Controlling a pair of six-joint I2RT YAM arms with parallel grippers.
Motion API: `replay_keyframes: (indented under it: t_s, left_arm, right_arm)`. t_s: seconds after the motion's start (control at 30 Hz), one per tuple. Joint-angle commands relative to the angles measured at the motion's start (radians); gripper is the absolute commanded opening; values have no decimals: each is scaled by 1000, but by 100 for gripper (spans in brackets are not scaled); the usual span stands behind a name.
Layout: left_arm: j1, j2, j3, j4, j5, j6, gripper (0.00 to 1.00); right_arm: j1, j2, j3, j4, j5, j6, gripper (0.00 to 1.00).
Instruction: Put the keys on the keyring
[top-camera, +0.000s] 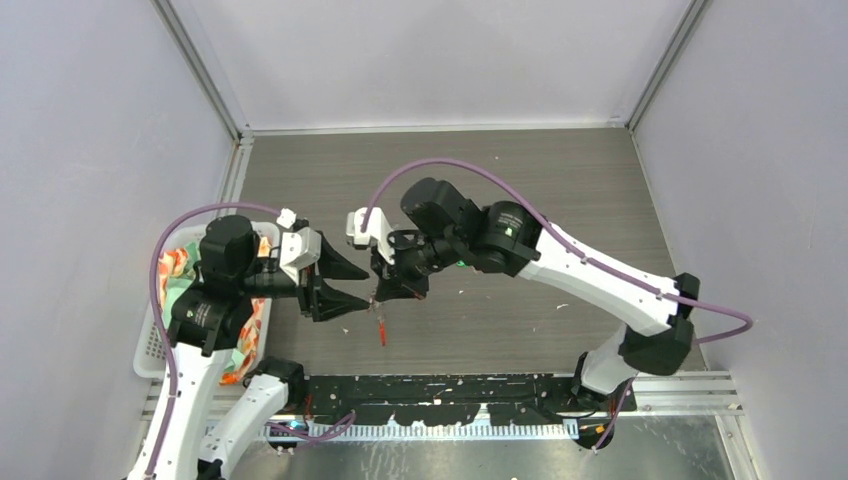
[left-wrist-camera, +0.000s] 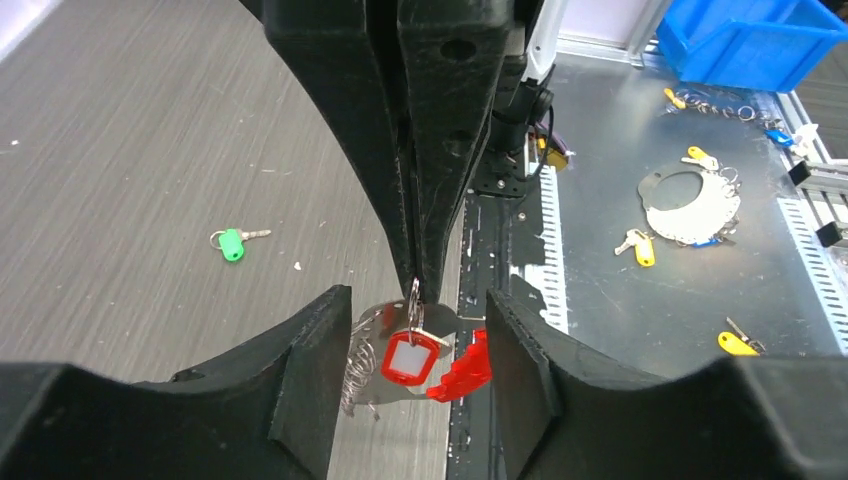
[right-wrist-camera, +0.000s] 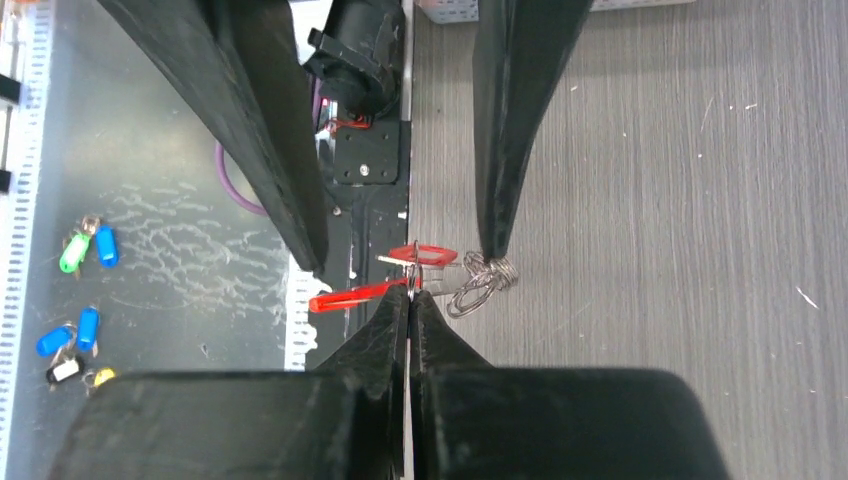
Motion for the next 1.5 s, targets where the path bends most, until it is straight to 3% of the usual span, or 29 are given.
replay_keyframes:
  t_s: [0.0,0.2,0.5,0.7,0.77,0.8,0.93,1.1,1.27,1.47]
  left_arm:
    - [-4,-36,33,66,-27,-5,54]
    - [-4,-60,1,146,-22,-37,51]
    - [-7,55,-30,295,-62,-54,49]
    - [-42,98,-30,294,-123,10,59]
    - [-55,110,-33,294,-153,21,74]
    - [-62,112,-37,296,-171,26,76]
    - [-76,96,-51,316,-186,45,77]
    - [-76,60,-31,279,-101,77,68]
    - [-76,21,-4,300,-99,53,45]
    - [-76,9,48,293,-56,18,25]
  right_arm:
    - [-9,-189,-208,396,6,97,1]
    - [-11,-374,-526,809,21,183,1]
    - [-39,-434,-701,1010,75,203,1]
    - [-118,-450,-802,1121,54,265,1]
    - [-152,-448,-830,1172,38,286,1]
    - [-163,-445,-840,1193,23,296,1]
    - [-191,-437,-856,1250,-47,321,1]
    - [-200,-437,-859,1282,-118,336,1]
    - [-203,-432,-864,1354,-221,393,1]
    - [-203,-424,-860,1401,-261,442,1]
